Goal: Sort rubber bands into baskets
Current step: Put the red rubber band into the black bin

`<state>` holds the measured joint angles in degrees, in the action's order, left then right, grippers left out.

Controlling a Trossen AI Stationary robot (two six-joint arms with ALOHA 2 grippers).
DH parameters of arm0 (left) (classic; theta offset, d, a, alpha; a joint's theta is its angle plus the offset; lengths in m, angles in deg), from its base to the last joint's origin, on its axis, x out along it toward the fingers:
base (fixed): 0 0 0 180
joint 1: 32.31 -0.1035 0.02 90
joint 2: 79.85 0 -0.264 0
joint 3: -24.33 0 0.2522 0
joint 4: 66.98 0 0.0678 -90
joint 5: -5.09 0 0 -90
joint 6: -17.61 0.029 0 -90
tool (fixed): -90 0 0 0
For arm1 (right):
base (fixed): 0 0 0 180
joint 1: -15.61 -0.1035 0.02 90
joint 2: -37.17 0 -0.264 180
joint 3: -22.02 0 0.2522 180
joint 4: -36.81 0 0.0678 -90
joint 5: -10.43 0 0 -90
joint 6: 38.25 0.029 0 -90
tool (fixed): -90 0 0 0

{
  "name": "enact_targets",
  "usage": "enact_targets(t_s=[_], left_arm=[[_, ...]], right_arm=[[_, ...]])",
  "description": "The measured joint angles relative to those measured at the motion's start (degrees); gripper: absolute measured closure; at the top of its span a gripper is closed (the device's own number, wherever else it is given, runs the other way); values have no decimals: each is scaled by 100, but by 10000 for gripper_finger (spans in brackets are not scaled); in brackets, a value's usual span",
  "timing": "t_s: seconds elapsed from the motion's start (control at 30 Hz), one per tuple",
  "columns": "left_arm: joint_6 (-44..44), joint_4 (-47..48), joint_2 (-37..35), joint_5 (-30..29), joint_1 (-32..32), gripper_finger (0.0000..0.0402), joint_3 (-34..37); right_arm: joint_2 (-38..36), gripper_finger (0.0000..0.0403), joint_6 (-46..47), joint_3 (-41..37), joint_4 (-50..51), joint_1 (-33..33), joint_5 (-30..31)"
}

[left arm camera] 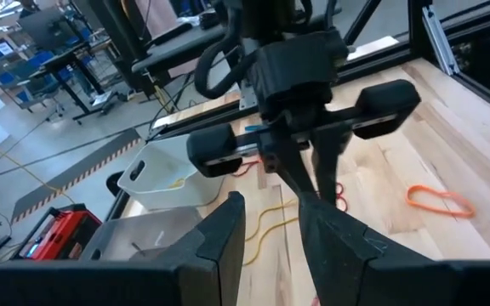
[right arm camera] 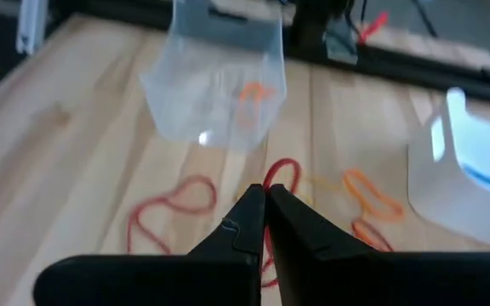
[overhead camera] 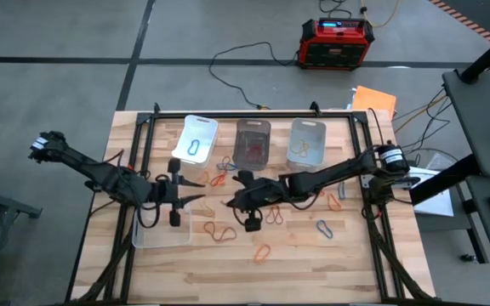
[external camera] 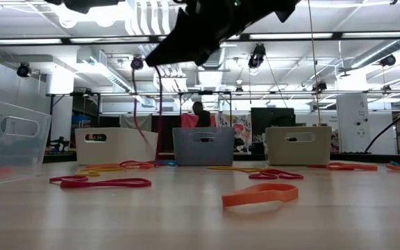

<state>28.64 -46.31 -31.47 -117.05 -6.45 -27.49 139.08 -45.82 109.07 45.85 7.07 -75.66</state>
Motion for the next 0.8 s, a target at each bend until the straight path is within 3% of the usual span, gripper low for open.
enact_targets(t_s=[0.33,0.47,0.67,0.8], left_arm=[[-127,501,-4,-63,4,304,-447],[-125,677,-4,-359,3,304,-569],[-127,803,-11,-718,0,304,-628],[-125,827,-4,-787,0,304,-628]], right_arm=[[0,394,-202,-747,-2328,8,1],[-26,394,-397,-932,-3157,66,-3],[-243,394,-646,-987,-3561,273,81],[-370,394,-820,-987,-3606,459,522]])
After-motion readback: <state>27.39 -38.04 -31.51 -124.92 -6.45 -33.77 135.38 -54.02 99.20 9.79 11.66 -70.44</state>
